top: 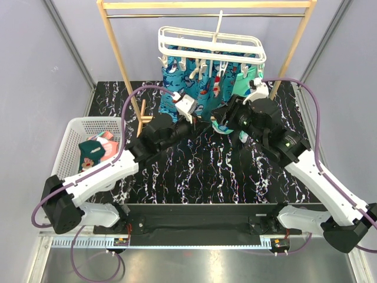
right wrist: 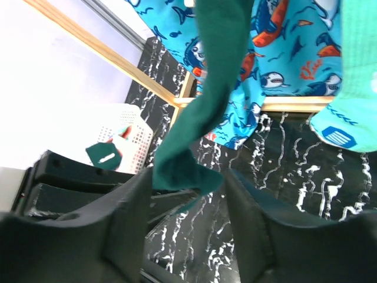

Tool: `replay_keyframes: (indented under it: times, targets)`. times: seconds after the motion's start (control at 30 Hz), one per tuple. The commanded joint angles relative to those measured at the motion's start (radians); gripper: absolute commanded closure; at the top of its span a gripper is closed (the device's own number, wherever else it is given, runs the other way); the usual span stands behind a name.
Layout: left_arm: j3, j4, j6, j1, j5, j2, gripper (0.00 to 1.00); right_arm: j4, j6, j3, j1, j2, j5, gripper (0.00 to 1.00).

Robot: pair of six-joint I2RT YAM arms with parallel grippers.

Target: Remove the socks clipped to the hanger

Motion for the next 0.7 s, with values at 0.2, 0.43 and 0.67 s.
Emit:
replay_keyframes:
  times: [0.2,0.43,0.67]
  targets:
    - [-0.028,0.098,-0.081,-0.006,0.037,-0.048,1.00,0.014,0.006,-0.037,-0.002,-0.082,-0.005,0.28]
    - [-0.021,0.094,-0.087,-0.031,0.008,-0.029,1.00,0.066,-0.021,-0.019,-0.002,-0.065,0.042,0.29]
    - [-0.021,0.096,-0.064,-0.075,-0.071,-0.019,1.00,-0.138,-0.184,0.356,-0.005,0.137,0.320,0.29]
